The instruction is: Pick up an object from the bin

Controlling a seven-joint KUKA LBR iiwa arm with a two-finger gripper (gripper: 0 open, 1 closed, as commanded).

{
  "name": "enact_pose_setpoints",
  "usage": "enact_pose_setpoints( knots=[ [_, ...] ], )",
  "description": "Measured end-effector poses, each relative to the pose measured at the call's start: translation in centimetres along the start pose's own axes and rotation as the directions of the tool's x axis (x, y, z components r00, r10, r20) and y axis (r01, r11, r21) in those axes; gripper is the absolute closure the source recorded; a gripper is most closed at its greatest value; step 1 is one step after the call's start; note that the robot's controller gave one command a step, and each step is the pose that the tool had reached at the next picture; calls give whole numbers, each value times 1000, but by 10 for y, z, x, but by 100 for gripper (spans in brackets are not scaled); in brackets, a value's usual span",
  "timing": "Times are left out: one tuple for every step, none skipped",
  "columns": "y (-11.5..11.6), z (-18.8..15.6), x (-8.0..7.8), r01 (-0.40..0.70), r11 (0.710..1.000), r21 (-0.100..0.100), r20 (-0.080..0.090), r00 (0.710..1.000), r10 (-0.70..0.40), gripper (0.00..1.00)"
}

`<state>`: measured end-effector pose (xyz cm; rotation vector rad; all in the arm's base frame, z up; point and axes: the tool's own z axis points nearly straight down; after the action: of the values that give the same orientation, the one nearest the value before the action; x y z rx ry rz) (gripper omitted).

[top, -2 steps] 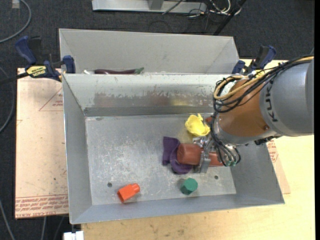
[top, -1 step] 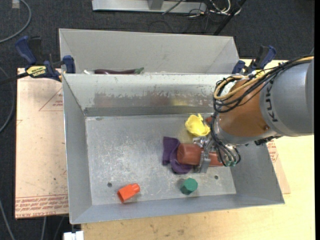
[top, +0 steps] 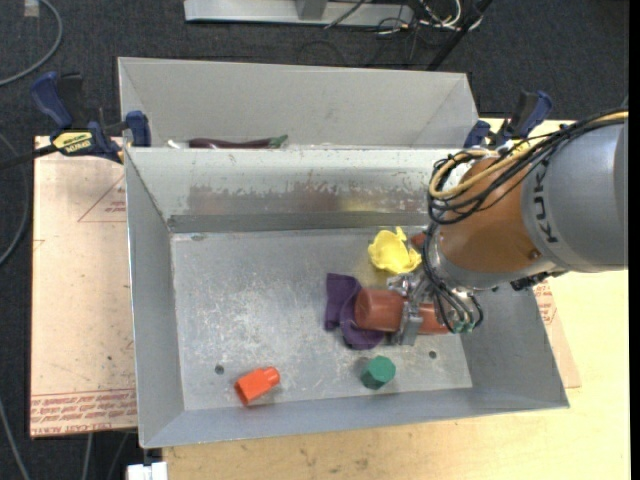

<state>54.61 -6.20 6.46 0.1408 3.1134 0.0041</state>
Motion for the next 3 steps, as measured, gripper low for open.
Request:
enact_pose_setpoints(
  knots=[
    [0, -8, 1, 1, 1000, 0, -4, 1000, -1, 100],
    [0, -16, 1, 1, 1000, 0, -3, 1000, -1, 100],
    [0, -21, 1, 1, 1000, 0, -3, 1000, -1, 100]
  ],
)
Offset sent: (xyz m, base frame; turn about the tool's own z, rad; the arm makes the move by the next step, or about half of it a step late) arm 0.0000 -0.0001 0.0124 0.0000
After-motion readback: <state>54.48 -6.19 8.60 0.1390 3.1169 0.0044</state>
